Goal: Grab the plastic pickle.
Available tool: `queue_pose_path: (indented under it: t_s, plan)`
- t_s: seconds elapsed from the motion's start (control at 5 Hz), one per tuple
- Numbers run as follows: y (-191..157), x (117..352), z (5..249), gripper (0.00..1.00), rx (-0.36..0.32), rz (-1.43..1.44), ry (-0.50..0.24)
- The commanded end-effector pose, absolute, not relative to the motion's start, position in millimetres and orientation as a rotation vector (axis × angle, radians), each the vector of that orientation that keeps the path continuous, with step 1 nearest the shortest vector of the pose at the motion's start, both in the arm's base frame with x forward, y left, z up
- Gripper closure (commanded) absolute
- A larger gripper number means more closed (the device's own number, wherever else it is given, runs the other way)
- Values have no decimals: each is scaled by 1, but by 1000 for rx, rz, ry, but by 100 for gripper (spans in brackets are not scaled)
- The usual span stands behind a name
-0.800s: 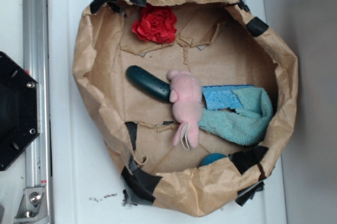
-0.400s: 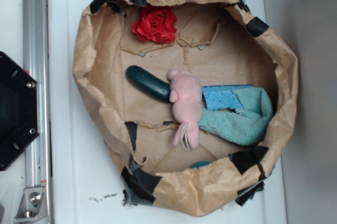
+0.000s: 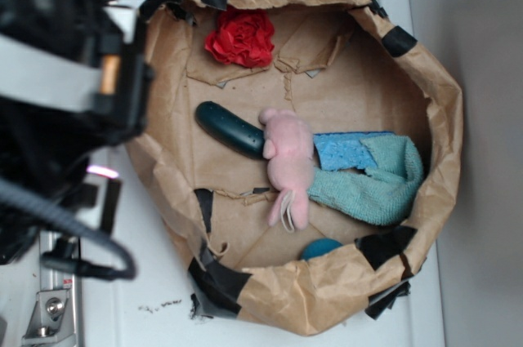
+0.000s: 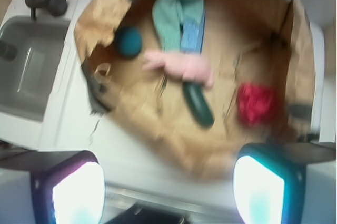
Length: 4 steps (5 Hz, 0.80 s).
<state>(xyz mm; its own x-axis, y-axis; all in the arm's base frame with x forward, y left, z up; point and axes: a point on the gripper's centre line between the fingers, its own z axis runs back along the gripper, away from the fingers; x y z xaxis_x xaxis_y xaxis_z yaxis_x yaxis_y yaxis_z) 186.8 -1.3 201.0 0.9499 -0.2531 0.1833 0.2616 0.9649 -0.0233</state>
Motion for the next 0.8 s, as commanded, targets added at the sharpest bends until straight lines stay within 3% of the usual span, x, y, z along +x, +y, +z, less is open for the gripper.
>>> queue_pose_path:
  t_s: [0.0,0.4,0.6]
  plan:
    - [29,224,135,0,-22,-259,-103]
    - [45,244,86,0,-23,-259,-69]
    - [26,234,60,0,32,-415,-63]
